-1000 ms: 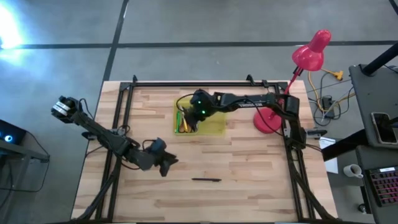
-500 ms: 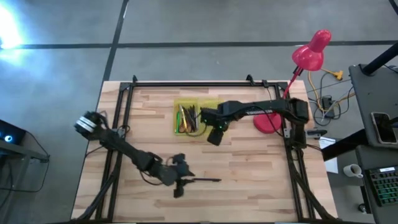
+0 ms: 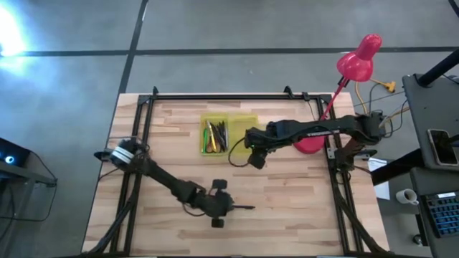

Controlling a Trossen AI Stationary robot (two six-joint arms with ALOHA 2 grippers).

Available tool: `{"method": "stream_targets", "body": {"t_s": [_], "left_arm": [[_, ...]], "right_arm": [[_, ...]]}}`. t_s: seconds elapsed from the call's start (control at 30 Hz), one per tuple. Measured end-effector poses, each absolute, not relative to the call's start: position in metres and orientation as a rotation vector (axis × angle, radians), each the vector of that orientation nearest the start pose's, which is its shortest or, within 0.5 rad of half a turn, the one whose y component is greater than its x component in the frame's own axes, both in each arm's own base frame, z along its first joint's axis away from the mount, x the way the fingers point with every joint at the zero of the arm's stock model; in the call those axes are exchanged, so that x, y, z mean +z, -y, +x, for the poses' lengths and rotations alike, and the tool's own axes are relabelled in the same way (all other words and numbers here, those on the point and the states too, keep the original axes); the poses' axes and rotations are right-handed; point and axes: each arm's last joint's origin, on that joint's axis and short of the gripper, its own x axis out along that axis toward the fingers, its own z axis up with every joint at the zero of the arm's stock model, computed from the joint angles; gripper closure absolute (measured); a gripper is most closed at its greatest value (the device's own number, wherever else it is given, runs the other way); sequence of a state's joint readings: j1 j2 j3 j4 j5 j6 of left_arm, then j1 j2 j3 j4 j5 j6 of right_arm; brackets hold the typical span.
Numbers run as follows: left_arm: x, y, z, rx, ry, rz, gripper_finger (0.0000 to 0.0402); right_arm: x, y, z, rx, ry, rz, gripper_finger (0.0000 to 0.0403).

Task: Pick & place school supplies into a supply box
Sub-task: Put the black pen into the supply box

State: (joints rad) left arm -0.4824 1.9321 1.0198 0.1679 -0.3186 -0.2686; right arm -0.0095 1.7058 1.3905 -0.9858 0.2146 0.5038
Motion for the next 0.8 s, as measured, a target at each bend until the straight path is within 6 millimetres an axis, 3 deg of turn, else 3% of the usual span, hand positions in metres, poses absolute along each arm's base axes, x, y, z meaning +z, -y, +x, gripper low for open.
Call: {"method": "stream_targets", "body": {"t_s": [0.2,0.37,0.43,0.67,0.8], "left_arm": [[0.119,0.162,0.365,-0.102,-0.831,0.009,0.0307],[0.111,0.161,0.369,-0.142,-0.981,0.019,0.038],[0.111,0.155,0.37,-0.152,-1.01,-0.039,0.0386],[0.149,0.116,0.363,0.053,-1.001,-0.348,0.039],[0.194,0.094,0.35,0.309,-0.764,-0.627,0.039]], "right_arm": [[0.251,0.005,0.313,-0.53,-1.223,0.324,0.0278],[0.246,0.005,0.296,-0.582,-1.223,0.341,0.0273],[0.245,0.006,0.287,-0.596,-1.227,0.354,0.0271],[0.243,0.006,0.25,-0.681,-1.166,0.46,0.0272],[0.243,0.007,0.229,-0.736,-1.06,0.553,0.0278]]}}
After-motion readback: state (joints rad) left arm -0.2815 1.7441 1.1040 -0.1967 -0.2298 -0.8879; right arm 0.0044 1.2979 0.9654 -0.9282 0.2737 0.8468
